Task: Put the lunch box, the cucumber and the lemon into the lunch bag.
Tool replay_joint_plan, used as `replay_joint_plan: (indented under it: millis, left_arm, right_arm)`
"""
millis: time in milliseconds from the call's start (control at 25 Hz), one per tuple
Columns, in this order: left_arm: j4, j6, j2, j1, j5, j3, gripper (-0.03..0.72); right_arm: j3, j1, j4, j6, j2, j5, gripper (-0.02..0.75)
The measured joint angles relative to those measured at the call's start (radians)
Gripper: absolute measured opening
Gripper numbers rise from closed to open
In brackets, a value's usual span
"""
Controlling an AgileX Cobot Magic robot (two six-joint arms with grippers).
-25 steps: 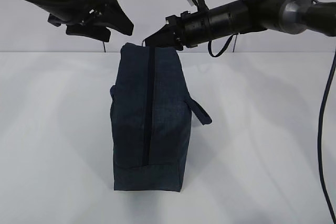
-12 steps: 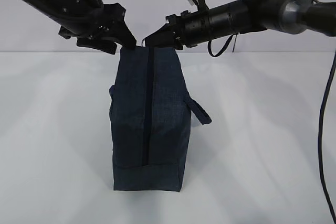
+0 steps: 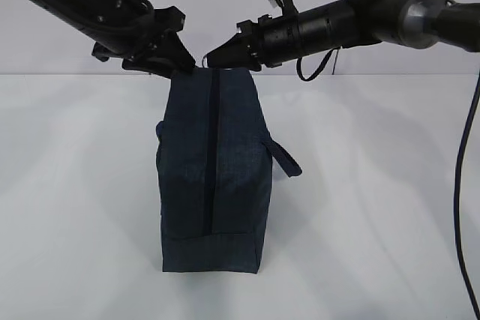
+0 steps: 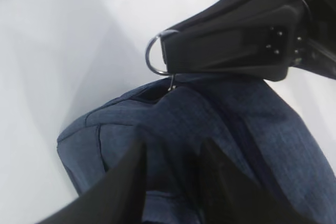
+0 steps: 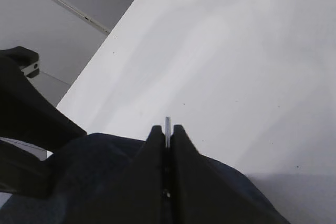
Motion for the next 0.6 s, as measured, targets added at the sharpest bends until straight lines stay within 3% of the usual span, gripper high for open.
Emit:
replay_joint_plan:
  millis: [160, 400, 600]
  left_arm:
    - [-0.024, -0.002, 0.025, 0.000, 0.009, 0.000, 0.203]
    - [-0.021, 0.001, 0.026, 0.000, 0.022, -0.025, 0.076]
    - [0.010, 0.006, 0.026, 0.000, 0.067, -0.052, 0.048]
  right_arm:
    - [0.000, 0.000, 0.000, 0.000, 0.000, 0.000, 0.020]
    - [0.000, 0.000, 0.000, 0.000, 0.000, 0.000, 0.020]
    - [0.000, 0.000, 0.002, 0.000, 0.000, 0.004, 0.020]
